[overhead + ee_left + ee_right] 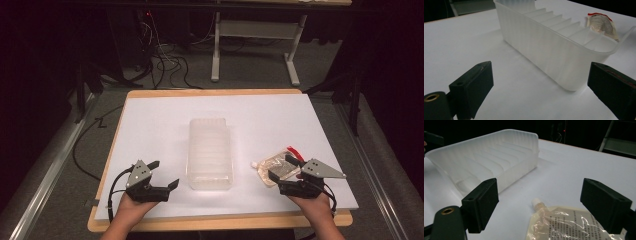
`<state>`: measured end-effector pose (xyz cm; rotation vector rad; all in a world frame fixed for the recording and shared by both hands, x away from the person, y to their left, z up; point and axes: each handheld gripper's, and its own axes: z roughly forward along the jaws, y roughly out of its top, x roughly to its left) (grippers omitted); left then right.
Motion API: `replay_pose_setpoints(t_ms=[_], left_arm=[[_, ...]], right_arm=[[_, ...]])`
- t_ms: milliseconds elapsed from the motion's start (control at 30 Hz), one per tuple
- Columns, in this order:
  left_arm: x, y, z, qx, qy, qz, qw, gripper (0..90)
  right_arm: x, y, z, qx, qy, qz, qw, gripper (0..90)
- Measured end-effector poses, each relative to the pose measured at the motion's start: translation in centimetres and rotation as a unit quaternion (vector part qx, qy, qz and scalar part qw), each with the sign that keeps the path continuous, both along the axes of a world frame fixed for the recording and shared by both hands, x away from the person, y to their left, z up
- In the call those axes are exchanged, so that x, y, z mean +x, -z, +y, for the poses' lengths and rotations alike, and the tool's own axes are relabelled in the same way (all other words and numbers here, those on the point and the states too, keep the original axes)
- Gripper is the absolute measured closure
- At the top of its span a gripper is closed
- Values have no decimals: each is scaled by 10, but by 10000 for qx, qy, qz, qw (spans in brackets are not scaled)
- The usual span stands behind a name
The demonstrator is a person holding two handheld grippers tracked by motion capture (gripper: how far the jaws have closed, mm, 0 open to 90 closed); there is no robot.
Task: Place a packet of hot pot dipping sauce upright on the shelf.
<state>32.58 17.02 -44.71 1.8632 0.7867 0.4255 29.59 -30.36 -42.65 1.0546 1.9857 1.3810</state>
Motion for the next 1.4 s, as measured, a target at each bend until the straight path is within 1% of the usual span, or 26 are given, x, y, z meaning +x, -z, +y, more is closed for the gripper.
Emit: replay_pose_setpoints(t_ms=[167,367,767,1000,1067,1267,1367,1400], left_arm=[[0,0,1,-53,-31,-18,10000,70],[1,0,1,-45,-24,-22,10000,70],[1,-1,2,-54,-18,-15,10000,70],[0,-3,3,-158,-31,-99,9998,66],[0,-3,3,-175,-32,-113,9998,66],[0,-4,3,-242,-28,-190,9995,64],[0,-4,3,-232,-21,-202,9995,63],[0,-4,3,-235,-23,-202,9995,63]], right_arm=[[0,-1,-2,30,13,-3,10000,155],[0,1,-1,-16,25,8,10000,157],[-1,0,-2,2,37,-20,10000,157],[-1,0,-3,-22,31,-43,10000,150],[-1,0,-3,-11,35,-24,10000,149],[0,3,-2,-85,-14,35,10000,137],[3,8,1,-130,-59,174,9997,131],[4,9,2,-177,-79,229,9995,129]])
